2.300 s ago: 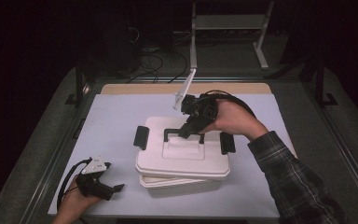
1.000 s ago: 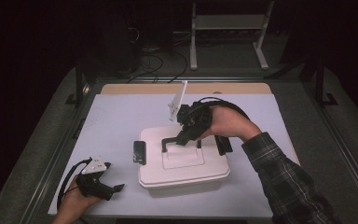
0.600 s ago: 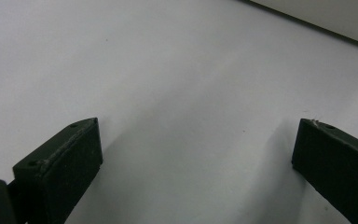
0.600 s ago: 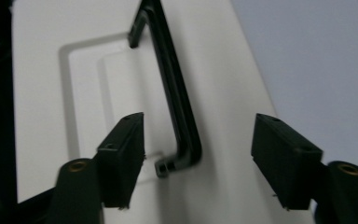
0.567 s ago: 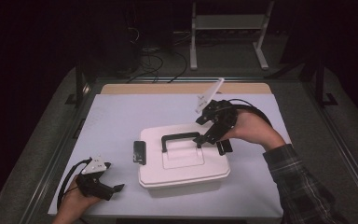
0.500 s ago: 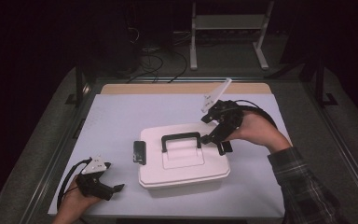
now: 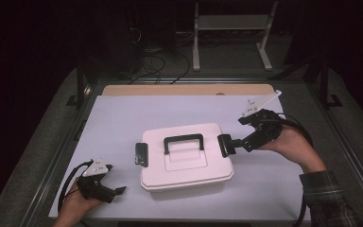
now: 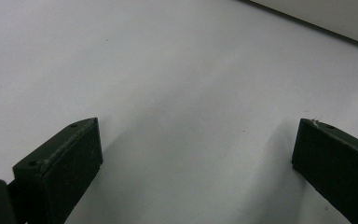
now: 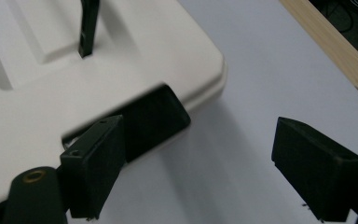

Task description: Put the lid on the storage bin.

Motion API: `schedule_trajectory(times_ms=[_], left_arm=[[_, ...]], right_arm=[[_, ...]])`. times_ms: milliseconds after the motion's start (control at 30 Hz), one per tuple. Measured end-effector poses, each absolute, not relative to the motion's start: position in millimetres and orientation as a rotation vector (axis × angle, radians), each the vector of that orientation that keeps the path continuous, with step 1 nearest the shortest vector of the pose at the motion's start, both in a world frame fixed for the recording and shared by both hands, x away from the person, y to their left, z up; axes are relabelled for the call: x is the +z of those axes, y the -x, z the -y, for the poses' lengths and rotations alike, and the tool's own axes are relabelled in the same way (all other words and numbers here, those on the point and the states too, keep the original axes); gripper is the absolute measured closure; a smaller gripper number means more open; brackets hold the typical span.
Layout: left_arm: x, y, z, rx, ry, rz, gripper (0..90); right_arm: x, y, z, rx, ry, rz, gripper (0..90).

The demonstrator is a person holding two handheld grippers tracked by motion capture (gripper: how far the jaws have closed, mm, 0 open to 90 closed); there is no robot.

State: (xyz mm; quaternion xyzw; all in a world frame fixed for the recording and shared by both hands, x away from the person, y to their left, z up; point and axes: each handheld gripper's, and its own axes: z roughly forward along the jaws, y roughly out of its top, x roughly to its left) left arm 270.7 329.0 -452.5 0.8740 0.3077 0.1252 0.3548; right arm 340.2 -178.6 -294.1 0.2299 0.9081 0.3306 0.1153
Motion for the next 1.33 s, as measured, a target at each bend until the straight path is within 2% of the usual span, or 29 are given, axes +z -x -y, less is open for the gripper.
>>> schedule_trajectory(times_ms=[433,1100,1333], left_arm=[[-453,-271,-329,0.325,-2.258,-0.795,0.7],[-453,-271,-329,0.326,-2.258,-0.795,0.7],[-453,-271,-329,0.325,-2.258,-0.795,0.7]], right_arm=[[-352,-325,219,1.011,-0.917,-2.561,14.0],[-434,-315,216,0.918,-1.087,-2.505,8.4],[-443,-315,214,0.877,-1.110,-2.514,7.8]])
